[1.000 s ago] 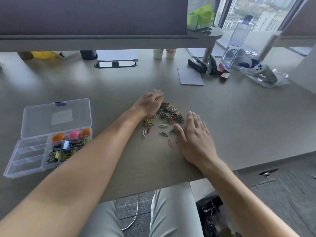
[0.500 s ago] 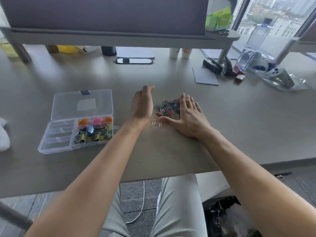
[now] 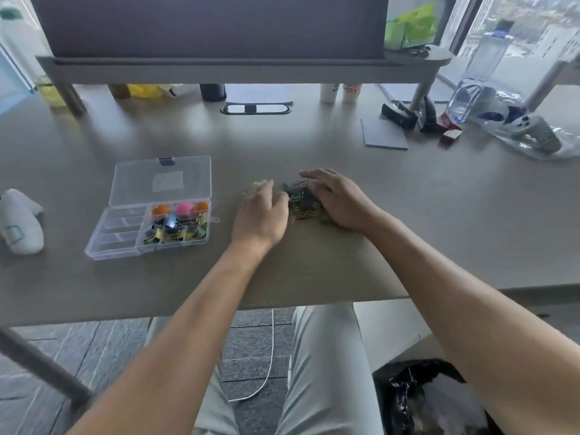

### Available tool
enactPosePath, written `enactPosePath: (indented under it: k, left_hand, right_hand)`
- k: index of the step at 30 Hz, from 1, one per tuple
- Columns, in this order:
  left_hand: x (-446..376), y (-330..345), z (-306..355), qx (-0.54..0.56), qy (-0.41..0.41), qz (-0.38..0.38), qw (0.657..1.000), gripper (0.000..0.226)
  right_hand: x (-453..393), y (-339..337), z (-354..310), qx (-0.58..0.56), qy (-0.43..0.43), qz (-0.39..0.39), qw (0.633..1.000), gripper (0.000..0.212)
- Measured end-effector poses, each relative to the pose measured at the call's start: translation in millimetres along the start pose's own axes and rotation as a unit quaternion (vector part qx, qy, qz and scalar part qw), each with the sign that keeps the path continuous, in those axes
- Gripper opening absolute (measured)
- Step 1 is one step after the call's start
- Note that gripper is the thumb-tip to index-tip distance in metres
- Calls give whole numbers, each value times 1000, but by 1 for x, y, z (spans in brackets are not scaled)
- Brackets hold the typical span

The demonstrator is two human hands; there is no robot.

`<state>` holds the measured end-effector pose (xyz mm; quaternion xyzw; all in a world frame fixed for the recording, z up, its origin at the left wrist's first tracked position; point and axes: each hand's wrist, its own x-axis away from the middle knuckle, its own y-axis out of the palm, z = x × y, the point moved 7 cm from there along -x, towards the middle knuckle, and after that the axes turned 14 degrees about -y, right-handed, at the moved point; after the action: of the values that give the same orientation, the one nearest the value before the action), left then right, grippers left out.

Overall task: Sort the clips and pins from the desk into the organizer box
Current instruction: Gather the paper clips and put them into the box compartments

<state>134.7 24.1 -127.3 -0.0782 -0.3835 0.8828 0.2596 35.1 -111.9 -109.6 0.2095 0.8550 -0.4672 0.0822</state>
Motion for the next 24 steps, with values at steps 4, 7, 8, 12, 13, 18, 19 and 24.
enactPosePath:
  k: [4, 7, 8, 12, 13, 18, 19, 24]
  left_hand:
    - [-7, 26, 12, -185, 41, 3, 982, 77]
    - [-12, 38, 29, -237, 52, -22, 970, 91]
    - [-13, 42, 35, -244, 58, -35, 967, 92]
    - [-7, 60, 57, -187, 88, -87, 974, 79]
    - [-4, 63, 62, -153, 93, -96, 979, 72]
    - [-10, 32, 52, 49, 91, -46, 994, 43]
    - [-13, 21, 45, 62, 80, -24, 995, 41]
    - [-19, -13, 23, 24, 65, 63, 996, 43]
  right_hand:
    - [40, -39, 14, 10, 88, 190, 978, 30]
    - [69, -50, 25, 15, 157, 208, 965, 27]
    - [76, -52, 28, 17, 174, 209, 962, 27]
    - [90, -52, 37, 29, 205, 194, 959, 32]
    - [88, -50, 38, 36, 198, 176, 963, 35]
    - [59, -37, 32, 122, 132, 90, 980, 50]
    - [53, -37, 28, 175, 128, 78, 973, 59]
    - [22, -23, 14, 298, 123, 16, 946, 83]
